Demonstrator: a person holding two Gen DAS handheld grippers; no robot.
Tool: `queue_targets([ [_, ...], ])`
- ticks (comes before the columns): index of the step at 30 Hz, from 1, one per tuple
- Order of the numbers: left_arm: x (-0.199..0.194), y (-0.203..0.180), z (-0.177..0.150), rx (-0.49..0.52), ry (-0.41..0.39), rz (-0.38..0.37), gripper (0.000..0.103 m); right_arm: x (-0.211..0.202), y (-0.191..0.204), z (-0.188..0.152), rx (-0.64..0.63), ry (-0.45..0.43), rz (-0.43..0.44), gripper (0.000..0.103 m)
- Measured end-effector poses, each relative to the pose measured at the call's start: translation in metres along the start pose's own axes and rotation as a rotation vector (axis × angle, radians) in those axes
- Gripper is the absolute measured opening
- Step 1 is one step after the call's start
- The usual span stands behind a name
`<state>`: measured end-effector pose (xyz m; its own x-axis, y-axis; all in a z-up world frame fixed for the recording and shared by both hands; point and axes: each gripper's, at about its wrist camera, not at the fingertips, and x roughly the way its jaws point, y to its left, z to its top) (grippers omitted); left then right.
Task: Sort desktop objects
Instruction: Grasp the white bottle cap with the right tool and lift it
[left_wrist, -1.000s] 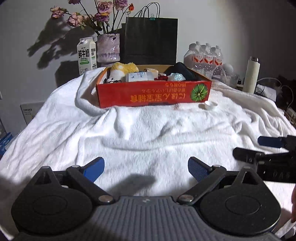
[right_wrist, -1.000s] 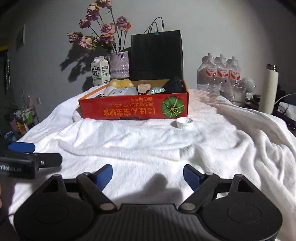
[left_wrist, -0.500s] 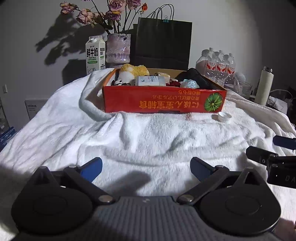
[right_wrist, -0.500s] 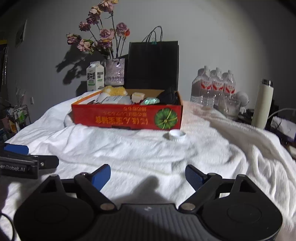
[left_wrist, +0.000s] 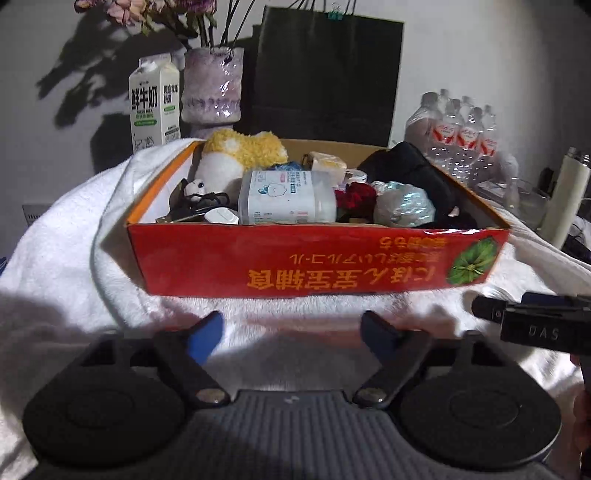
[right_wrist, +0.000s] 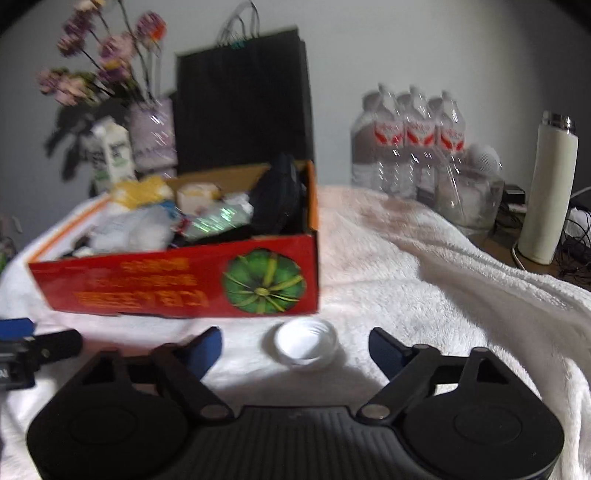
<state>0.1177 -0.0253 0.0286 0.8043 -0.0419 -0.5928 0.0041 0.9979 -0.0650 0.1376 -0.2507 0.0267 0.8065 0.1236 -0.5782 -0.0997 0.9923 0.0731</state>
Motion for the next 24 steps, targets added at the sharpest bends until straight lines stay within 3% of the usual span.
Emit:
queue_targets([
  [1, 0.007, 0.002, 0.002, -0.010, 0.013, 0.002, 0.063, 0.010, -0.002, 0.001, 0.010, 0.031, -0.001, 0.065],
  [2, 0.014, 0.003, 0.004, -0.019, 0.028, 0.001, 0.046, 0.017, -0.003, 0.001, 0.030, 0.059, 0.009, 0.053],
  [3, 0.019, 0.003, 0.004, -0.029, 0.039, 0.010, 0.027, 0.019, -0.003, 0.000, 0.033, 0.061, 0.001, 0.049],
  [4, 0.021, 0.004, 0.004, -0.037, 0.042, 0.025, 0.018, 0.019, -0.002, -0.001, 0.025, 0.053, -0.011, 0.040],
  [5, 0.022, 0.004, 0.003, -0.039, 0.046, 0.032, 0.008, 0.016, 0.001, -0.002, 0.018, 0.049, 0.000, 0.039],
  [10, 0.002, 0.002, -0.001, -0.026, 0.028, 0.043, 0.002, -0.004, 0.021, -0.010, -0.046, 0.014, 0.085, 0.039],
  [17, -0.057, -0.007, -0.019, 0.020, 0.005, 0.050, 0.001, -0.072, 0.046, -0.016, -0.086, -0.091, 0.209, 0.039],
  [24, -0.116, -0.016, -0.054, 0.040, 0.006, 0.023, 0.002, -0.138, 0.043, -0.040, -0.086, -0.161, 0.259, 0.039],
])
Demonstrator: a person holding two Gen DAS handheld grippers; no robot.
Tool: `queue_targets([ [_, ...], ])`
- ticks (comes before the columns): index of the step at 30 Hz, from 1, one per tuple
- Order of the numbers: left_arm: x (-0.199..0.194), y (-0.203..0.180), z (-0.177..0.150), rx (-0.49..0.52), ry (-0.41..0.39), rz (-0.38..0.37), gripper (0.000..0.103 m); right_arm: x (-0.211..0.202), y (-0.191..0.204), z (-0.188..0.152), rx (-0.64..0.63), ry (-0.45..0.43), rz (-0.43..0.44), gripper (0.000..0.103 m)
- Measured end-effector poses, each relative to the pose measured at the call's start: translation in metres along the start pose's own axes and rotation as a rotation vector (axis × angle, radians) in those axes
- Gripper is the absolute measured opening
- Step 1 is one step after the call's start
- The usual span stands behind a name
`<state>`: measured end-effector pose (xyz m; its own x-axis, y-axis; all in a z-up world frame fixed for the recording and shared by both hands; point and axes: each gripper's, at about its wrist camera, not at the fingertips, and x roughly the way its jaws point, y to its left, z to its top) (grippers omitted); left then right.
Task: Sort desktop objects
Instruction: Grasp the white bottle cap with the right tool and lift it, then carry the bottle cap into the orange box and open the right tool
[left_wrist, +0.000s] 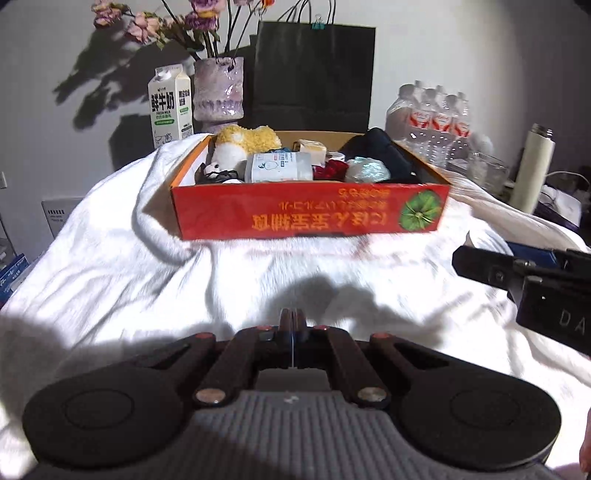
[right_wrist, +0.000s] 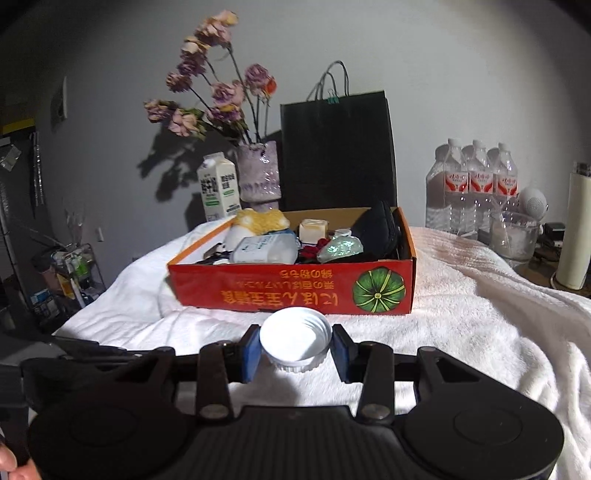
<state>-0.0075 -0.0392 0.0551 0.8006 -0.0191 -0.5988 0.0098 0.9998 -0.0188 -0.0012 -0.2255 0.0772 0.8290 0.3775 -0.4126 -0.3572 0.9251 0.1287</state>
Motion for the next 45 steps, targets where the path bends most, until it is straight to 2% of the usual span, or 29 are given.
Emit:
queue_targets([
  [4, -0.026, -0.002, -0.032, -0.039, -0.009, 0.056, 0.002, -0.038, 0.003, -0.017, -0.002, -0.041, 0.000, 0.039],
  [7, -0.047, -0.005, -0.052, -0.035, -0.057, 0.094, 0.002, -0.059, 0.008, -0.036, -0.042, -0.060, -0.039, 0.039],
  [9, -0.062, -0.006, -0.060, -0.031, -0.117, 0.120, 0.002, -0.069, 0.009, -0.048, -0.044, -0.058, -0.054, 0.039],
  [10, -0.069, -0.007, -0.062, -0.030, -0.143, 0.119, 0.002, -0.074, 0.009, -0.053, -0.039, -0.056, -0.056, 0.039],
  [12, -0.082, -0.004, -0.065, -0.048, -0.185, 0.064, 0.002, -0.083, 0.011, -0.060, -0.038, -0.055, -0.058, 0.039],
  [16, -0.098, -0.007, -0.070, -0.045, -0.222, 0.024, 0.002, -0.102, 0.020, -0.069, -0.079, -0.088, -0.049, 0.039],
  [22, -0.099, -0.014, -0.081, -0.020, -0.214, 0.026, 0.002, -0.118, 0.026, -0.080, -0.094, -0.110, -0.054, 0.039],
  [26, -0.097, -0.012, -0.084, -0.041, -0.223, 0.043, 0.002, -0.118, 0.026, -0.083, -0.090, -0.104, -0.067, 0.039],
  [36, -0.075, 0.003, -0.073, -0.077, -0.190, 0.063, 0.002, -0.098, 0.023, -0.081, -0.051, -0.072, -0.048, 0.039],
  [40, -0.065, 0.009, -0.047, -0.075, -0.186, 0.063, 0.002, -0.087, 0.024, -0.065, -0.071, -0.075, -0.035, 0.039],
  [45, -0.052, 0.026, -0.001, -0.091, -0.185, 0.030, 0.002, -0.068, 0.025, -0.030, -0.115, -0.102, -0.023, 0.039],
])
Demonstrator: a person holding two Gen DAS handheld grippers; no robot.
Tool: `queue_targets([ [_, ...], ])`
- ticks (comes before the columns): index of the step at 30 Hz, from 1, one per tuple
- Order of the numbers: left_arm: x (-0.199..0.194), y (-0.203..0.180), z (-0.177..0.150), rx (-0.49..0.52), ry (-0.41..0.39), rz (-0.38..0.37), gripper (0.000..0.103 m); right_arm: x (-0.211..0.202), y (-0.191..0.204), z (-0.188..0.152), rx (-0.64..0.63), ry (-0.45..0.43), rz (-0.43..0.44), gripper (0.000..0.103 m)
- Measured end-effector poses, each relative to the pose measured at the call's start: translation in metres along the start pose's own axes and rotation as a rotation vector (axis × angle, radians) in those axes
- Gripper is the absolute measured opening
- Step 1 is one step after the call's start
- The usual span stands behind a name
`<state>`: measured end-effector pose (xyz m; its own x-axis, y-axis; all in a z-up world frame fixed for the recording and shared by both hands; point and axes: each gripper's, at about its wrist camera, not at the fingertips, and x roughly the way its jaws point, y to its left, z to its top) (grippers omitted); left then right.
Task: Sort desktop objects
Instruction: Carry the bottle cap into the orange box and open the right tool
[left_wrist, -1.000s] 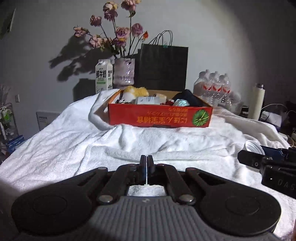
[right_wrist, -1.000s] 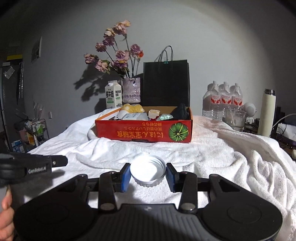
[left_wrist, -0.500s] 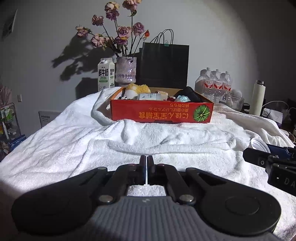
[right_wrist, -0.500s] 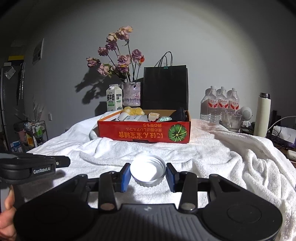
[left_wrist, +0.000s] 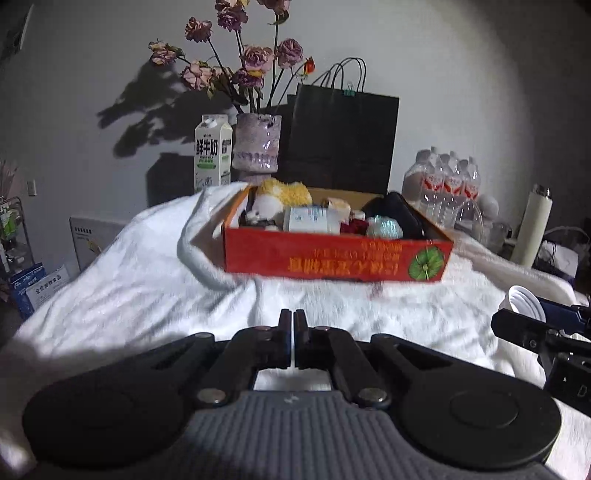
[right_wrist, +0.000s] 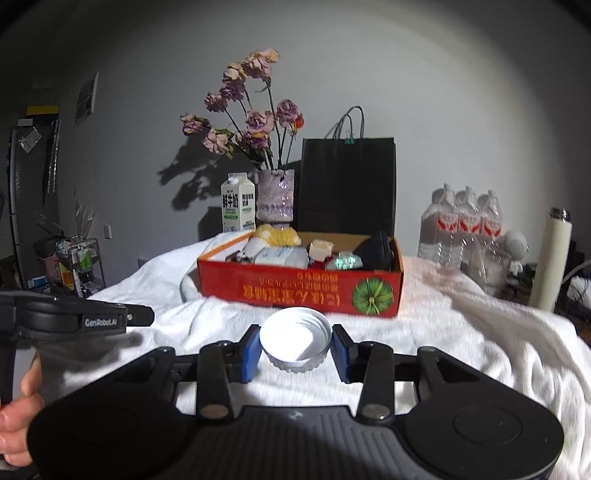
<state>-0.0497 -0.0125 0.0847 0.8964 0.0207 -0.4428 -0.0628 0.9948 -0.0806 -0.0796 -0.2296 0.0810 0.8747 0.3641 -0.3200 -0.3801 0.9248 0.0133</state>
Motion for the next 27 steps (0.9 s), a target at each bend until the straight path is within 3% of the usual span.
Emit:
queue_targets([
  [4, 0.024, 0.009, 0.046, 0.005, 0.008, -0.035, 0.002, 0.024, -0.010, 0.038, 0.000, -0.026, 0.059, 0.039],
  [8, 0.072, 0.021, 0.096, -0.035, 0.131, -0.110, 0.002, 0.064, -0.025, 0.085, -0.006, -0.033, 0.108, 0.039],
  [13, 0.147, 0.026, 0.158, -0.016, 0.201, -0.142, 0.002, 0.143, -0.052, 0.151, -0.008, 0.016, 0.113, 0.039],
  [15, 0.190, 0.020, 0.176, -0.011, 0.298, -0.184, 0.002, 0.189, -0.066, 0.172, 0.017, 0.096, 0.106, 0.039],
  [20, 0.286, 0.006, 0.194, 0.015, 0.445, -0.124, 0.002, 0.309, -0.096, 0.186, 0.102, 0.343, 0.045, 0.039],
  [23, 0.320, 0.009, 0.190, -0.017, 0.500, -0.102, 0.002, 0.357, -0.100, 0.173, 0.101, 0.469, 0.014, 0.039],
  [27, 0.339, 0.011, 0.187, -0.007, 0.516, -0.115, 0.004, 0.389, -0.089, 0.156, 0.054, 0.564, -0.003, 0.039],
])
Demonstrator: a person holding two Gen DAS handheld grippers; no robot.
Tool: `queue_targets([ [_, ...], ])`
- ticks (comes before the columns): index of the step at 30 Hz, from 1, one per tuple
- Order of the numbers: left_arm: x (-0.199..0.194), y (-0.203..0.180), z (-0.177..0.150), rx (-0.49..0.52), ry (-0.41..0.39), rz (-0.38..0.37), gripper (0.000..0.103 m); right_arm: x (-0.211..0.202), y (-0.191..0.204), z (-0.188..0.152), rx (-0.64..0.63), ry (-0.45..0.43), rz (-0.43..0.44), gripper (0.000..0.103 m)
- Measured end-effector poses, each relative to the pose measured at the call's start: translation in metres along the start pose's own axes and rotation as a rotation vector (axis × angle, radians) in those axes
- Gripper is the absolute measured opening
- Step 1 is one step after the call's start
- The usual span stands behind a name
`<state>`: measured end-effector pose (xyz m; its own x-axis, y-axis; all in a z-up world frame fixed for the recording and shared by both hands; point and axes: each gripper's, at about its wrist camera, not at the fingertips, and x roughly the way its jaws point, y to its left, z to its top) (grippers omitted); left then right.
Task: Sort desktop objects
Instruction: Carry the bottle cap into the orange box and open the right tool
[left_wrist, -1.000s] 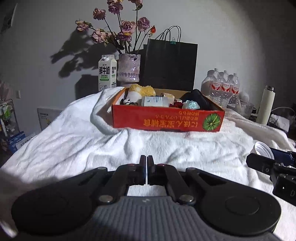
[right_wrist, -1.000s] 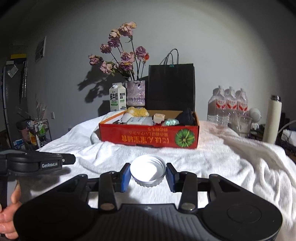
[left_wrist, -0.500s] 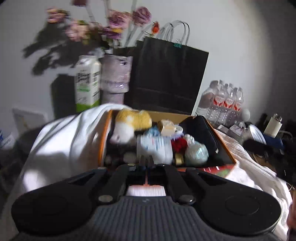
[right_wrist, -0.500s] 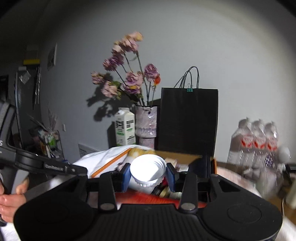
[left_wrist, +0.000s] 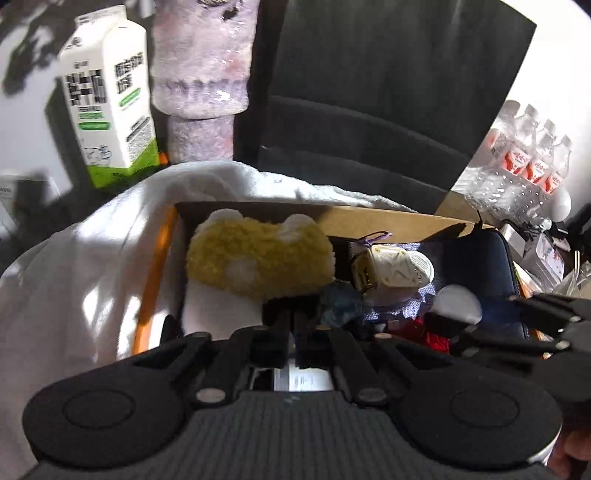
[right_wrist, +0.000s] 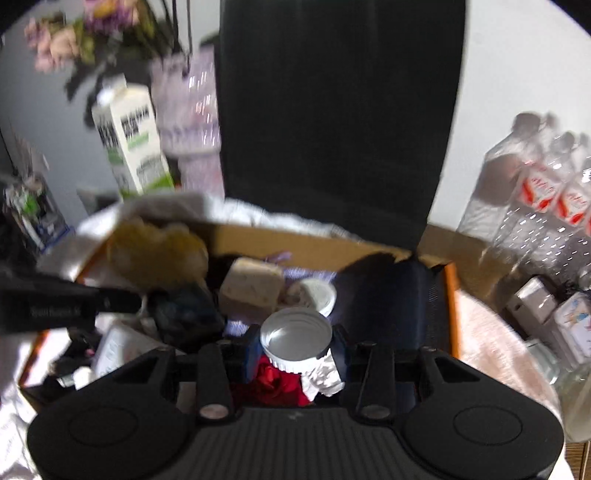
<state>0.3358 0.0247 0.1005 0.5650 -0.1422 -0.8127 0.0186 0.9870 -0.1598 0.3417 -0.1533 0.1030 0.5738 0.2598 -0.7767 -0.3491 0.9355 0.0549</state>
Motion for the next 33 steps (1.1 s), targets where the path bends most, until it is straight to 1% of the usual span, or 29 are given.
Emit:
queue_targets([
  [1, 0.001, 0.000, 0.000, 0.008, -0.001, -0.006, 0.006, 0.006, 0.001, 0.001, -0.006, 0.025, 0.012, 0.039],
  [2, 0.001, 0.000, 0.001, 0.008, -0.001, 0.004, 0.013, 0.010, 0.002, 0.000, -0.012, 0.038, 0.015, 0.040],
  [3, 0.000, 0.001, 0.001, 0.007, 0.001, 0.009, 0.030, 0.011, 0.004, -0.001, -0.020, 0.034, 0.004, 0.042],
  [4, -0.002, 0.002, 0.002, 0.006, 0.003, 0.001, 0.040, 0.011, 0.006, -0.002, -0.027, 0.033, -0.016, 0.053],
  [5, -0.003, 0.001, 0.004, 0.007, 0.005, -0.012, 0.052, 0.011, 0.006, -0.001, -0.027, 0.034, -0.026, 0.058],
  [7, -0.007, -0.001, 0.005, 0.016, 0.012, -0.031, 0.057, 0.005, 0.004, 0.001, -0.005, 0.032, -0.013, 0.058],
  [8, -0.009, -0.003, 0.006, 0.021, 0.017, -0.028, 0.069, 0.001, 0.001, 0.003, 0.014, 0.032, -0.004, 0.060],
  [9, -0.012, -0.005, 0.007, 0.019, 0.020, -0.025, 0.086, -0.004, -0.002, 0.003, 0.029, 0.030, 0.001, 0.061],
  [10, -0.015, -0.007, 0.007, 0.013, 0.018, -0.022, 0.090, -0.009, -0.005, 0.004, 0.040, 0.024, 0.000, 0.064],
  [11, -0.020, -0.008, 0.007, 0.014, 0.016, -0.020, 0.090, -0.014, -0.007, 0.004, 0.048, 0.016, -0.007, 0.066],
  [13, -0.027, -0.012, 0.007, 0.013, 0.024, -0.003, 0.092, -0.024, -0.010, 0.005, 0.060, 0.006, -0.024, 0.066],
  [14, -0.032, -0.014, 0.006, 0.006, 0.028, 0.006, 0.098, -0.030, -0.011, 0.005, 0.066, 0.004, -0.028, 0.068],
  [15, -0.036, -0.015, 0.004, 0.000, 0.027, 0.012, 0.101, -0.036, -0.013, 0.003, 0.073, 0.001, -0.031, 0.069],
  [19, -0.057, -0.023, -0.006, 0.024, 0.010, 0.023, 0.103, -0.059, -0.016, -0.006, 0.088, -0.011, -0.042, 0.077],
  [21, -0.066, -0.024, -0.014, 0.018, 0.009, 0.029, 0.103, -0.070, -0.016, -0.012, 0.092, -0.026, -0.040, 0.086],
  [22, -0.071, -0.023, -0.018, 0.006, 0.009, 0.035, 0.103, -0.076, -0.016, -0.017, 0.100, -0.038, -0.040, 0.092],
  [25, -0.085, -0.025, -0.035, -0.004, -0.016, 0.077, 0.103, -0.091, -0.017, -0.031, 0.134, -0.067, -0.024, 0.103],
  [28, -0.101, -0.031, -0.053, 0.046, -0.056, 0.130, 0.103, -0.106, -0.012, -0.044, 0.138, -0.090, -0.033, 0.103],
  [30, -0.114, -0.034, -0.068, 0.071, -0.092, 0.132, 0.103, -0.118, -0.004, -0.053, 0.111, -0.114, -0.061, 0.103],
  [31, -0.122, -0.035, -0.075, 0.081, -0.114, 0.136, 0.103, -0.124, 0.000, -0.057, 0.095, -0.128, -0.070, 0.103],
  [33, -0.136, -0.038, -0.095, 0.106, -0.175, 0.174, 0.103, -0.137, 0.009, -0.069, 0.064, -0.160, -0.076, 0.103],
])
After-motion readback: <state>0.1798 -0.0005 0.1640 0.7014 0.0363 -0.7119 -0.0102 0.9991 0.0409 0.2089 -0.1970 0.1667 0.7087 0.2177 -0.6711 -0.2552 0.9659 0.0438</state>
